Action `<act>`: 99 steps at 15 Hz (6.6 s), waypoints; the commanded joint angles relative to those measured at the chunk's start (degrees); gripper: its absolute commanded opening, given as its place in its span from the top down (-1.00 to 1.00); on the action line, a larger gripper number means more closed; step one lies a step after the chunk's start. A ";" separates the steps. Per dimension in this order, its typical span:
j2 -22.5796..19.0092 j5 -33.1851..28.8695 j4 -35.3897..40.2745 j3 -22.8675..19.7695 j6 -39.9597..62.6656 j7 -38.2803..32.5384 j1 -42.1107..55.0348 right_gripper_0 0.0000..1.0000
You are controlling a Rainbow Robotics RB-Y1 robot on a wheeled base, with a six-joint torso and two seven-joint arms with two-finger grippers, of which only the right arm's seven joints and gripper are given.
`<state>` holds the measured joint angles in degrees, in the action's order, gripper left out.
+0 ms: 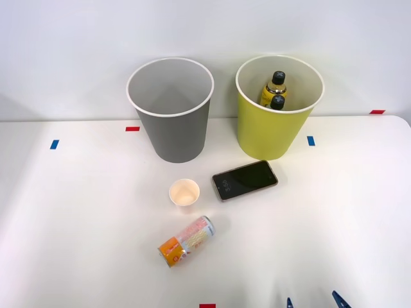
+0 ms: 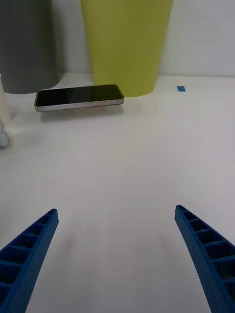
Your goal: Put cans in the gray bin, plastic bottles in the light green bin
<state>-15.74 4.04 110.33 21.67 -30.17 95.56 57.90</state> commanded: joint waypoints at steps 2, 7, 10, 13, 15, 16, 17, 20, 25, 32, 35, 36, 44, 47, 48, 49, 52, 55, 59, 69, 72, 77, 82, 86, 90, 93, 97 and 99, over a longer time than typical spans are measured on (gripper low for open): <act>-1.22 -0.96 2.25 -0.13 -0.15 0.86 -0.42 -0.70; -12.21 -0.17 18.87 -2.86 24.55 0.33 -3.32 -0.70; -19.94 1.06 30.64 -5.14 44.59 -3.63 -8.06 -0.70; -28.11 2.90 38.91 -4.79 64.80 -14.00 -16.67 -0.70; -32.42 6.95 39.67 -4.53 72.27 -18.66 -22.65 -0.70; -34.27 8.79 39.67 -4.27 73.94 -19.62 -25.29 -0.71; -36.46 10.55 39.67 -3.65 75.70 -19.18 -28.63 -0.71; -42.26 10.99 39.67 1.10 81.85 -17.16 -38.03 -0.70; -45.87 18.90 39.67 7.34 90.38 4.02 -53.24 -0.71; -42.35 33.31 39.67 9.18 105.41 39.00 -69.06 -0.70; -37.61 35.95 39.67 9.18 112.79 47.26 -72.75 -0.71; -35.50 36.39 39.67 9.18 115.34 50.07 -74.07 -0.70; -29.87 42.19 35.83 10.24 125.62 55.88 -80.48 -0.70; -27.59 40.43 33.63 13.49 125.62 56.49 -82.50 -0.71; -27.24 39.73 33.54 14.72 125.62 56.32 -83.30 -0.70; -26.88 38.67 33.37 16.30 125.62 56.14 -84.00 -0.70; -23.90 34.37 30.20 20.96 124.74 55.79 -86.11 -0.70; -22.14 32.26 27.57 24.56 122.55 55.61 -87.43 -0.70; -21.96 30.68 27.57 29.31 121.32 54.21 -89.98 -0.70; -23.37 26.37 28.09 31.51 121.32 46.47 -91.03 -0.70; -23.98 26.02 29.15 31.51 121.32 45.77 -91.03 -0.70; -23.10 25.93 29.68 31.68 121.32 45.07 -91.12 -0.70; -21.70 21.62 29.24 40.21 118.77 41.37 -94.19 -0.70; -20.03 19.34 25.02 45.39 115.25 36.63 -98.33 -0.70; -17.48 19.51 20.71 47.77 115.25 35.75 -102.10 -0.70; -16.25 21.97 17.72 48.82 115.08 35.40 -104.74 -0.70; -15.19 22.85 16.23 49.00 115.08 35.48 -105.09 -0.71; -14.49 23.73 15.17 49.00 114.99 35.57 -105.09 -0.70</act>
<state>-30.53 27.43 125.99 70.65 84.87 131.09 -47.19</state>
